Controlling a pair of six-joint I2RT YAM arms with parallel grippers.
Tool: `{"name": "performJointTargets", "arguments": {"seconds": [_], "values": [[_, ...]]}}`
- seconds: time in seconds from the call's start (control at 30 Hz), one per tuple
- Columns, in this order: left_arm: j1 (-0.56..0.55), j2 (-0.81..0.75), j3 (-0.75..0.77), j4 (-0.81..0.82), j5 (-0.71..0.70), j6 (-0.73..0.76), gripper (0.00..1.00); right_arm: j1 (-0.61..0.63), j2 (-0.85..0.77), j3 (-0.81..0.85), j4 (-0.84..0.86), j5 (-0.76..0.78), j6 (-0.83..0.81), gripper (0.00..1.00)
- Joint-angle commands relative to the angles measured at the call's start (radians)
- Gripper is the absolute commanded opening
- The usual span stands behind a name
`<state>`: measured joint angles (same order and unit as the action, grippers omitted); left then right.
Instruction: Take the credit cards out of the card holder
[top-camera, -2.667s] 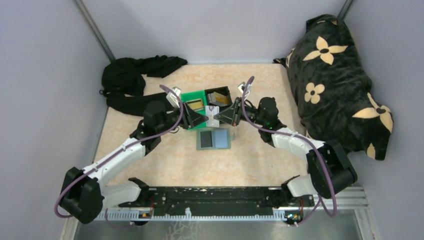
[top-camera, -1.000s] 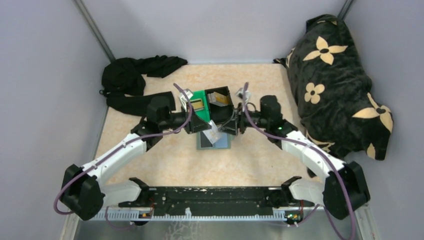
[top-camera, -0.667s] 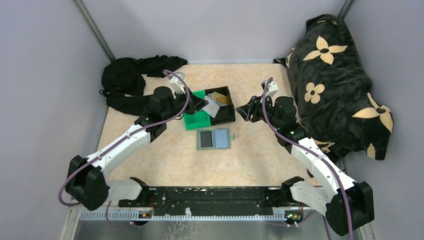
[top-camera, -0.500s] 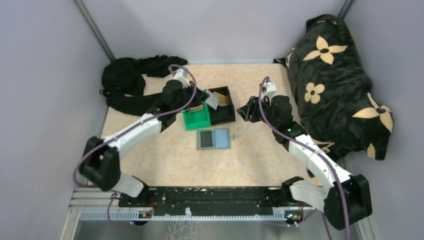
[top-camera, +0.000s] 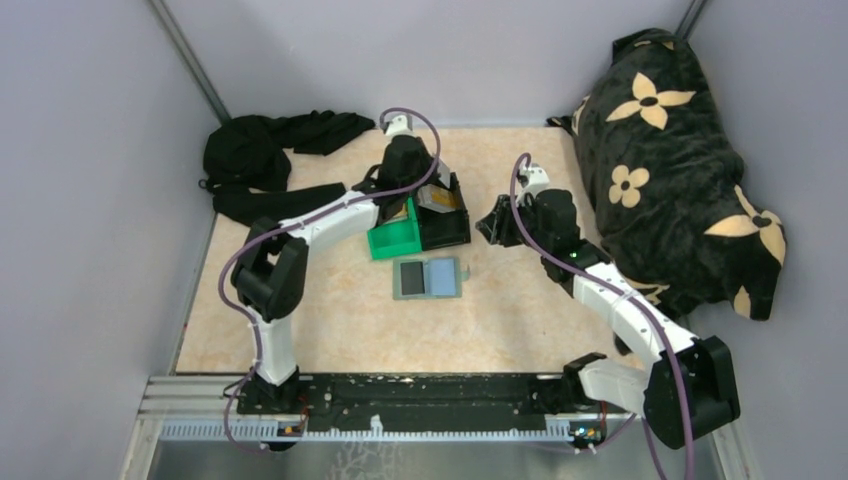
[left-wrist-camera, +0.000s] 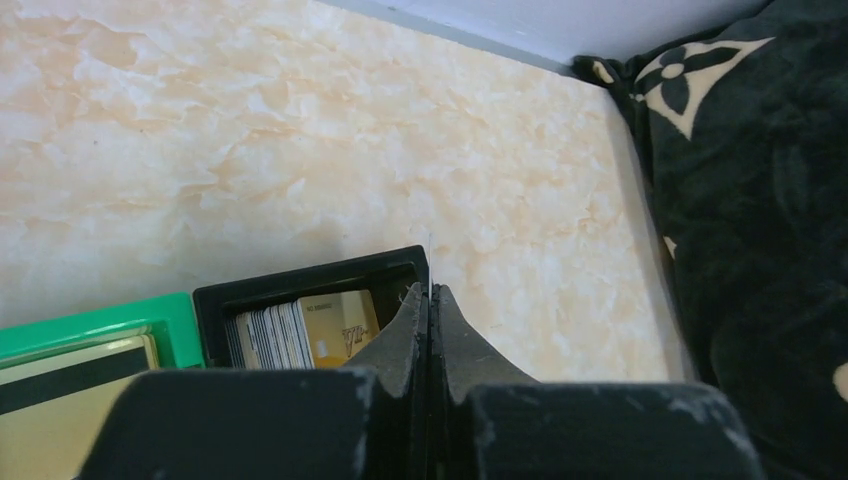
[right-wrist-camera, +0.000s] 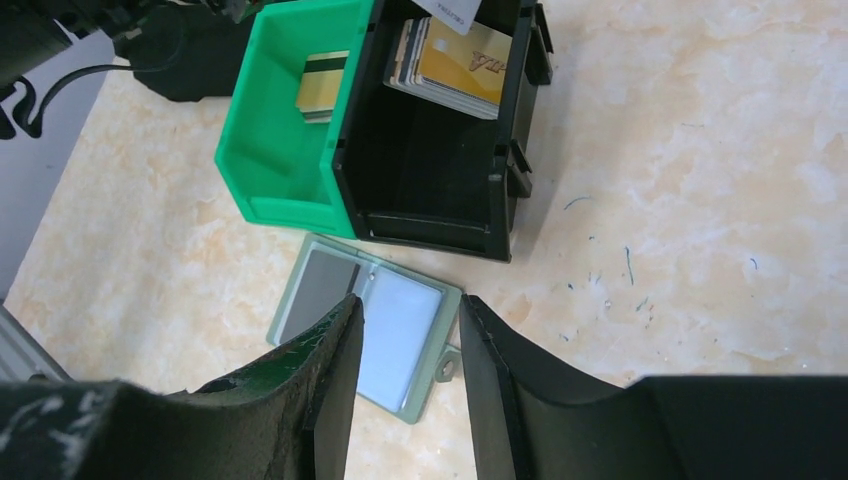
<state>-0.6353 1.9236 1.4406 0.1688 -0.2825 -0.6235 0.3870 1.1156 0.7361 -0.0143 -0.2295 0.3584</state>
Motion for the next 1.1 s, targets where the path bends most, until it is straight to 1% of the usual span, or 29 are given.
{"name": "performJointTargets", "arguments": {"seconds": [0.0, 0.27, 0.37, 0.5, 0.83, 1.07], "values": [[-0.035, 0.047, 0.058, -0.039, -0.146, -0.001, 0.0, -0.009, 0.001, 0.029, 0.018, 0.014, -0.017, 0.41], [-0.087, 0.098, 0.063, -0.052, -0.304, -0.005, 0.0, -0.02, 0.027, 0.028, 0.022, -0.008, -0.014, 0.41], [-0.091, 0.127, 0.074, -0.05, -0.327, -0.022, 0.0, -0.023, 0.035, 0.029, 0.027, -0.023, -0.01, 0.41], [-0.096, 0.184, 0.127, -0.095, -0.363, -0.072, 0.0, -0.026, 0.037, 0.029, 0.023, -0.031, -0.008, 0.41], [-0.105, 0.31, 0.235, -0.134, -0.371, -0.123, 0.0, -0.028, 0.04, 0.023, 0.018, -0.039, -0.009, 0.41], [-0.107, 0.332, 0.235, -0.186, -0.373, -0.179, 0.0, -0.028, 0.055, 0.019, 0.031, -0.049, -0.003, 0.4]]}}
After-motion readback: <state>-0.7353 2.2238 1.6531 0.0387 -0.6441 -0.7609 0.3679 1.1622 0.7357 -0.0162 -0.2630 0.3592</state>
